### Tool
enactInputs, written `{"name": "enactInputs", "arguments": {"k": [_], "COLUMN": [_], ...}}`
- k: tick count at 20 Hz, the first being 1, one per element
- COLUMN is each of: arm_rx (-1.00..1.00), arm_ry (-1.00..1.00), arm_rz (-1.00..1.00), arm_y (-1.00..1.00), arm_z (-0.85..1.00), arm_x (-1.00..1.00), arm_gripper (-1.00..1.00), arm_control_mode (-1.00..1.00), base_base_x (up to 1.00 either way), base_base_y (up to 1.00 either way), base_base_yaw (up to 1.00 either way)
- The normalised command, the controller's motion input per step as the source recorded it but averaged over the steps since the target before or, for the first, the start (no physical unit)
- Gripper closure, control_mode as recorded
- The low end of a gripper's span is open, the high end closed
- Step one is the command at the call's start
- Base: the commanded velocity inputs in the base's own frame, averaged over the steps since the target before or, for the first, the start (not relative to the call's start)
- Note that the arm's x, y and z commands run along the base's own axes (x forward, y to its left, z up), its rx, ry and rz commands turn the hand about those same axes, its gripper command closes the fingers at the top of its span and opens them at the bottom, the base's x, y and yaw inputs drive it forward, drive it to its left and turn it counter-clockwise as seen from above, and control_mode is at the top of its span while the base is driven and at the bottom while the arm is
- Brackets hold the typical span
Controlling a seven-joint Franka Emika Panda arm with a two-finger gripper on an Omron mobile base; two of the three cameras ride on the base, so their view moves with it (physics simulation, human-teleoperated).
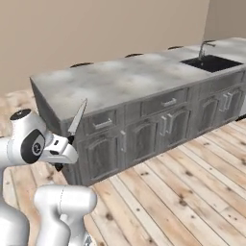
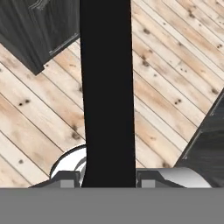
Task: Move the cutting board and knife to the sink. Then move spray from the cabinet to the counter.
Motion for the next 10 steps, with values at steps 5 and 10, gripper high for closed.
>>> {"name": "enactInputs", "arguments": {"k": [5, 10], "arm_rx": [0.00, 0.00], "arm_ry": [0.00, 0.00], "arm_rz": [0.00, 0.00], "arm_y": [0.00, 0.00], "arm_z": [0.00, 0.00], "arm_x": [0.00, 0.00], "arm_gripper": [1.00, 1.00], "arm_control_mode": [1.00, 1.00], "base_base_x": [1.00, 1.00], "base_base_y": [-0.55, -0.47], "base_base_yaw": [-0.19, -0.06]}}
